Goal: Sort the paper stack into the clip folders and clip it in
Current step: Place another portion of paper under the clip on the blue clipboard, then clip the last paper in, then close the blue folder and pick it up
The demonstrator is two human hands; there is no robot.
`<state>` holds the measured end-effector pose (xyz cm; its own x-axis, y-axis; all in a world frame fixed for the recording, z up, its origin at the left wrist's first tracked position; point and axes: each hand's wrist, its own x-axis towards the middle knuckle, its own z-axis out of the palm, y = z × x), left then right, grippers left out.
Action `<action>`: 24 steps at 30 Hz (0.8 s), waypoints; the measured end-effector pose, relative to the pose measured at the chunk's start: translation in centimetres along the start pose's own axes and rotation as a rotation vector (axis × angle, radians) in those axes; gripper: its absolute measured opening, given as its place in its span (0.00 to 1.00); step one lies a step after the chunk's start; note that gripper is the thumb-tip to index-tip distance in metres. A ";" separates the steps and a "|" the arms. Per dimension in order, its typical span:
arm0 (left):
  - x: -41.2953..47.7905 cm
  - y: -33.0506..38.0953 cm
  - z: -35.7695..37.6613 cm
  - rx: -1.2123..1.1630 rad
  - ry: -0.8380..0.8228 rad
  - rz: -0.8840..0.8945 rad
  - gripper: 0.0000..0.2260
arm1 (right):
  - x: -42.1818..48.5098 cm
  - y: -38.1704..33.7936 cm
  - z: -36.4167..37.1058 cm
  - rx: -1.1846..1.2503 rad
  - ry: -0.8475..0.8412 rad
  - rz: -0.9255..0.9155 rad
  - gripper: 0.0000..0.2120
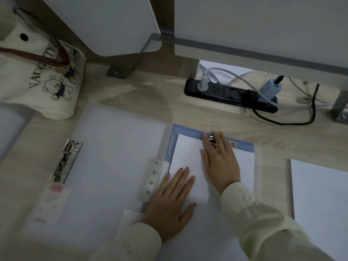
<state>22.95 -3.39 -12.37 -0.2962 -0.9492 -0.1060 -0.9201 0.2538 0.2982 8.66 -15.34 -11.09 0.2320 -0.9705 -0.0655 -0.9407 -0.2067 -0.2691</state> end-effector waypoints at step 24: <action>-2.1 3.7 -0.9 0.023 -0.062 -0.163 0.22 | -15.4 11.1 -7.2 0.244 -0.001 0.628 0.19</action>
<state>20.38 -0.66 -10.19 -0.1574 -0.9651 -0.2094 -0.9626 0.1026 0.2509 -7.11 -3.58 -6.11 -0.3401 -0.8972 -0.2816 -0.8143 0.4308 -0.3891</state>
